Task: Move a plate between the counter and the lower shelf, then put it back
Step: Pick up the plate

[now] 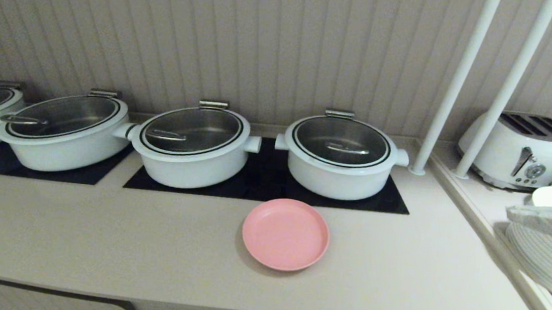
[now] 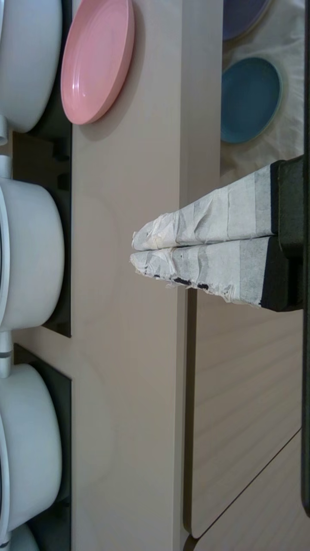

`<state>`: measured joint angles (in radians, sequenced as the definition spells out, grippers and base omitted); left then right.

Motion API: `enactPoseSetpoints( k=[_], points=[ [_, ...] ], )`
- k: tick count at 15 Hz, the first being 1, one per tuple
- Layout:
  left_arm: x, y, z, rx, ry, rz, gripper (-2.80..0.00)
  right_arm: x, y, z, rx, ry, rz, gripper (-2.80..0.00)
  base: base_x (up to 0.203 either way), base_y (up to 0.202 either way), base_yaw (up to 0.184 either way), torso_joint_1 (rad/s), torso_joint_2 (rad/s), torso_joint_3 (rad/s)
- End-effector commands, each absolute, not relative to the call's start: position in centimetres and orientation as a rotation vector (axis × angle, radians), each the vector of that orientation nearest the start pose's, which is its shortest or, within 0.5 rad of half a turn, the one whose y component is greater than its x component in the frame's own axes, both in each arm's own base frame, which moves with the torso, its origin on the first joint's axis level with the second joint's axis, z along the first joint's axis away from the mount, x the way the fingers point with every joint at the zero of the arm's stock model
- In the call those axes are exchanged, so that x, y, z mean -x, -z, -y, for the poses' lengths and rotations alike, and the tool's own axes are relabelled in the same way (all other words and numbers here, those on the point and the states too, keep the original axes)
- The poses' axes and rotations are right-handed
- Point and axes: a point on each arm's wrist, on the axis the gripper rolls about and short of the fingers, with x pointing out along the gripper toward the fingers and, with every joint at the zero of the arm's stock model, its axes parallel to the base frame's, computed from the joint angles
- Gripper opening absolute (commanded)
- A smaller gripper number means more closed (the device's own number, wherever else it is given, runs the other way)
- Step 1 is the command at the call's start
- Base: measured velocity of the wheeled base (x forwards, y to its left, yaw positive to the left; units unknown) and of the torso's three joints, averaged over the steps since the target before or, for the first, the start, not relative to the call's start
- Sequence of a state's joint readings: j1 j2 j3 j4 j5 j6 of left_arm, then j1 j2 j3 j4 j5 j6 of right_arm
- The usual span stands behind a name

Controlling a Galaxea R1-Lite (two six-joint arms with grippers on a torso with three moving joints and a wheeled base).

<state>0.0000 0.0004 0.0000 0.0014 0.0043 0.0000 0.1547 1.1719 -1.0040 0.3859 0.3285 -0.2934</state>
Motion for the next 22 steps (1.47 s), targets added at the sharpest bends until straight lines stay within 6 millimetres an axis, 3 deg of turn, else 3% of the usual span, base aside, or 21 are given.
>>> enactPoseSetpoints(
  k=[1, 6, 9, 12, 16, 18, 22],
  points=[
    [2.3, -7.5, 0.0, 0.0, -0.005, -0.002, -2.8, -17.8, -26.0, -4.2, 0.225, -0.602, -0.633, -2.8, 0.0, 0.0, 0.0, 0.0, 0.0, 0.0],
    [2.3, -7.5, 0.0, 0.0, -0.005, -0.002, -2.8, -22.7, -24.0, -8.6, 0.269, -0.713, -0.85, -2.8, 0.0, 0.0, 0.0, 0.0, 0.0, 0.0],
    [2.3, -7.5, 0.0, 0.0, -0.005, -0.002, -2.8, -25.7, -22.7, -13.1, 0.206, -0.681, -0.953, -2.8, 0.0, 0.0, 0.0, 0.0, 0.0, 0.0],
    [2.3, -7.5, 0.0, 0.0, -0.005, -0.002, -2.8, -28.3, -21.6, -18.0, 0.126, -0.525, -1.065, -2.8, 0.0, 0.0, 0.0, 0.0, 0.0, 0.0],
    [2.3, -7.5, 0.0, 0.0, -0.005, -0.002, -2.8, -30.4, -18.7, -21.6, 0.082, -0.33, -1.213, -2.8, 0.0, 0.0, 0.0, 0.0, 0.0, 0.0],
    [2.3, -7.5, 0.0, 0.0, -0.005, -0.002, -2.8, -30.7, -16.6, -23.1, 0.139, -0.236, -1.224, -2.8, 0.0, 0.0, 0.0, 0.0, 0.0, 0.0],
    [2.3, -7.5, 0.0, 0.0, -0.005, -0.002, -2.8, -31.3, -15.0, -25.5, 0.091, -0.184, -1.23, -2.8, 0.0, 0.0, 0.0, 0.0, 0.0, 0.0]
  ],
)
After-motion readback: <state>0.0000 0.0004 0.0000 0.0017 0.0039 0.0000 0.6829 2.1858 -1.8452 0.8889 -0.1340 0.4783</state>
